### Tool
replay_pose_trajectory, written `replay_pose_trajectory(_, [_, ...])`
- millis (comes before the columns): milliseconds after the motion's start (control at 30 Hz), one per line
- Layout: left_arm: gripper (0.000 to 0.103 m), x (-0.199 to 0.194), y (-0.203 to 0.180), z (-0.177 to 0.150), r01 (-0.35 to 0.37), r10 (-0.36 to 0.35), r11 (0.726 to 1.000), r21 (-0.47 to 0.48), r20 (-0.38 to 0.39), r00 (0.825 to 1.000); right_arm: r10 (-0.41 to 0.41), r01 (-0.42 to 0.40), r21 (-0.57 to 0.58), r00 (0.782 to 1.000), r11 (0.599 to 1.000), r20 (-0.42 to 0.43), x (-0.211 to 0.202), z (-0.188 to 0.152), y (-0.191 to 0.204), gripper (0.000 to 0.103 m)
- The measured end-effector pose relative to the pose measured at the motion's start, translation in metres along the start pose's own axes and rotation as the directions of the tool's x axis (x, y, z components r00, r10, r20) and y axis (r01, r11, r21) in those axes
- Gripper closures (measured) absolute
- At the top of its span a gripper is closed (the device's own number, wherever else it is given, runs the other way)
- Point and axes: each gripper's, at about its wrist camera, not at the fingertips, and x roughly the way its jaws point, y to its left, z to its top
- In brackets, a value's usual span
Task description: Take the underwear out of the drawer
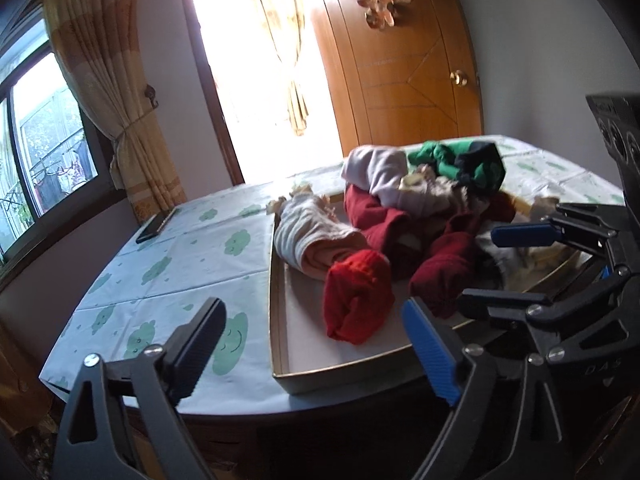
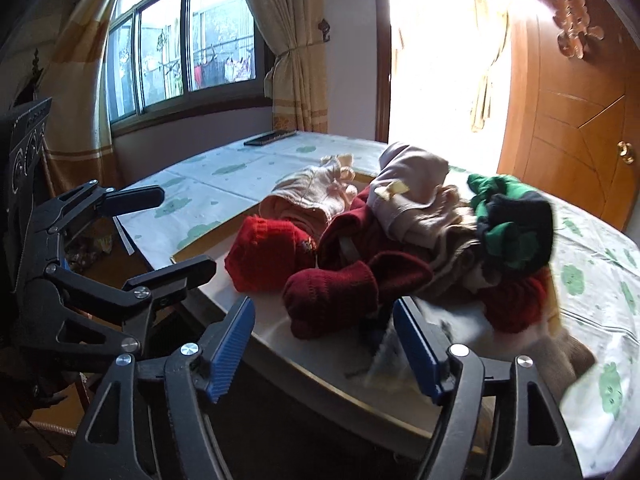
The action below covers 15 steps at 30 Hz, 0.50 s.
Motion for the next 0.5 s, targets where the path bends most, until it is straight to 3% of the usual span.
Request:
replay_pose_trajectory(233, [0.004, -0.034, -0.01, -0.004, 0.02, -0.017, 0.999, -0.039, 0.09, 0.996, -0.036, 0.029, 0.049, 0.989, 0.998, 0.147, -0.056, -0.019, -0.002, 0.017])
replay_pose_trajectory(500, [0.003, -0.047, -0.022, -0.007, 0.04, -0.035, 0.998, -0.042, 0.117, 0.993, -0.031, 0.013, 0.095, 0.981, 0.995, 0.192, -0.073, -0.025, -0.005, 0.017])
